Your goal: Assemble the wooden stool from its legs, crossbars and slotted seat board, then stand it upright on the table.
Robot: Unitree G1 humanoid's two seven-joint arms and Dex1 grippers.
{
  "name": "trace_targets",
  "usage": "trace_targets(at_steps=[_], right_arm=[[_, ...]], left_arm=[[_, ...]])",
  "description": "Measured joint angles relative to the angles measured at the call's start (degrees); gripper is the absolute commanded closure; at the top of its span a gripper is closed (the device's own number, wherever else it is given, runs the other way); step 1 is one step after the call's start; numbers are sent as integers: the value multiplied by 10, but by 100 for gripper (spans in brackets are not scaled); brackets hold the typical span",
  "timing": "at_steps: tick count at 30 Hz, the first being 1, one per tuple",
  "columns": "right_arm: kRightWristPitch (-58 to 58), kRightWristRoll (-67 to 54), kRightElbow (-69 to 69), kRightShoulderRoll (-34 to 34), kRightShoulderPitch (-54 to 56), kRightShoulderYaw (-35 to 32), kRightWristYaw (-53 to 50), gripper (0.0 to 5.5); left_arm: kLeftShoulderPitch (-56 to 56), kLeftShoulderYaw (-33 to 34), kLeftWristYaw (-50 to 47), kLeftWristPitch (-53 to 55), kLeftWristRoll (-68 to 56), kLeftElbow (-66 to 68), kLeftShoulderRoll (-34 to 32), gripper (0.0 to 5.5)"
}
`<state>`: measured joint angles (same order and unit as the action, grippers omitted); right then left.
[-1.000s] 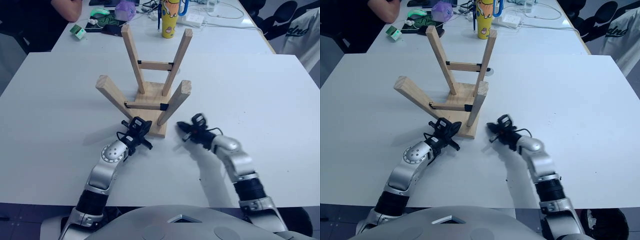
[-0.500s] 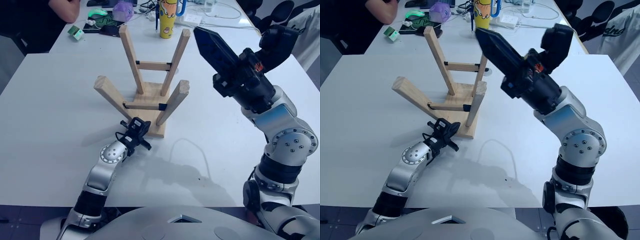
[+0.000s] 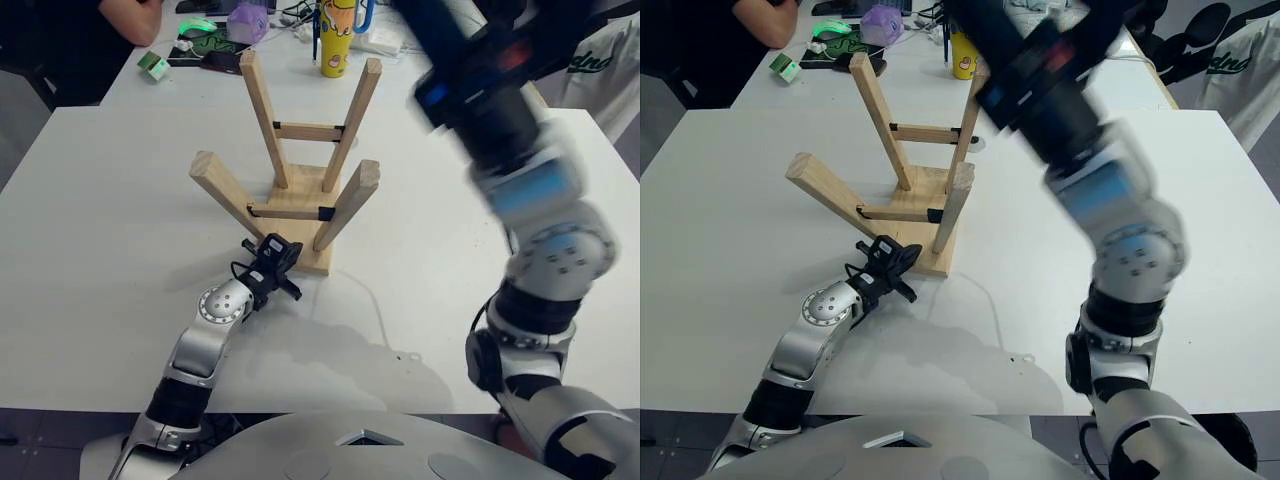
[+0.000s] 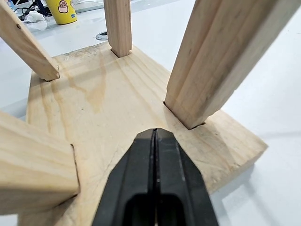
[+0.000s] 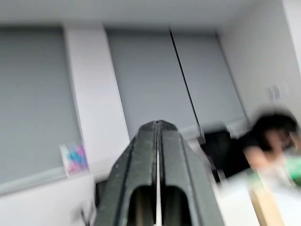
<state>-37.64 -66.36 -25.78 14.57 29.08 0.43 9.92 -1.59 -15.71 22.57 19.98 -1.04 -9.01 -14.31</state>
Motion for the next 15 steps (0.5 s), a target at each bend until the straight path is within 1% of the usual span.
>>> trace_targets(at_steps=[2,5,6,9,11,13,15], right_arm=[[19,80,20,0,-19,69,1,550],[57,154,33,-4,-20,103,13,550],[66,168,42,-10,-20,103,16,550],[90,181,67,-28,-21,89,40,550],[95,167,73,-37,-22,64,53,550],[96,126,60,-48,-19,33,67,550],[98,50,37,-56,12,-10,65,550]], left_arm=[[4,4,-1,-1,0,8,-1,549],[13,3,-1,4,1,24,-2,549],[14,2,-1,7,1,27,-2,549],[15,1,-2,8,1,31,-2,549],[15,-1,-2,8,1,31,-1,549],[16,-1,-1,5,0,30,0,549],[15,0,-2,2,0,29,1,549]])
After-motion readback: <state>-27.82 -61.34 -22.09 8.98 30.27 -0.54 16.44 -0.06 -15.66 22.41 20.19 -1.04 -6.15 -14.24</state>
